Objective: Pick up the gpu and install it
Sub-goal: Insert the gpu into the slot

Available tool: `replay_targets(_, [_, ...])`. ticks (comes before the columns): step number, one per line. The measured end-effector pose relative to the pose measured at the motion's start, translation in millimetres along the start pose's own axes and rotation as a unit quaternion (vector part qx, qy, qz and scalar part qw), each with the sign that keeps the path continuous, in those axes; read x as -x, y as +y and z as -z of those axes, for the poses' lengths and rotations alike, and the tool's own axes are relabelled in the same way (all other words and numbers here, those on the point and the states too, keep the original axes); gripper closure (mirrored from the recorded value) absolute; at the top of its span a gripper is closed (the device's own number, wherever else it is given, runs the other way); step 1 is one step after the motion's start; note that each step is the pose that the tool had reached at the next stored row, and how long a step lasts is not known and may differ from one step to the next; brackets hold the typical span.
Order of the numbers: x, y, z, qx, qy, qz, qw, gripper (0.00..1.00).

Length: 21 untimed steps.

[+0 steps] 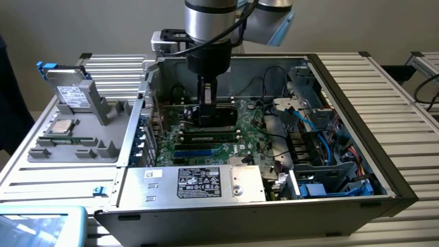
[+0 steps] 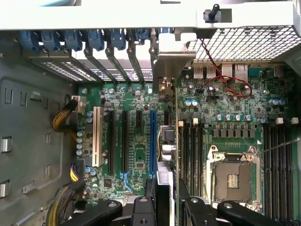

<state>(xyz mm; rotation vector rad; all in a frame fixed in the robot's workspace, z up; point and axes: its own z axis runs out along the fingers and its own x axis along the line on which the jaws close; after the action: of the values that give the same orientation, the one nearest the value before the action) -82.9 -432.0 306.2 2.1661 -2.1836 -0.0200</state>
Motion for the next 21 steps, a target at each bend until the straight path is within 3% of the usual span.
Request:
replay_targets(5, [-4.0, 0.1, -4.2, 0.0024, -0.0068, 0.0, 1.0, 0.71])
replay_targets(16, [-17.4, 0.3, -11.8, 0.0027, -0.0237, 0.001, 0.9997, 0.71])
replay_targets(21, [-21.7, 1.4, -16.1, 0.0028, -0.0282, 0.002, 0.9996, 0.71])
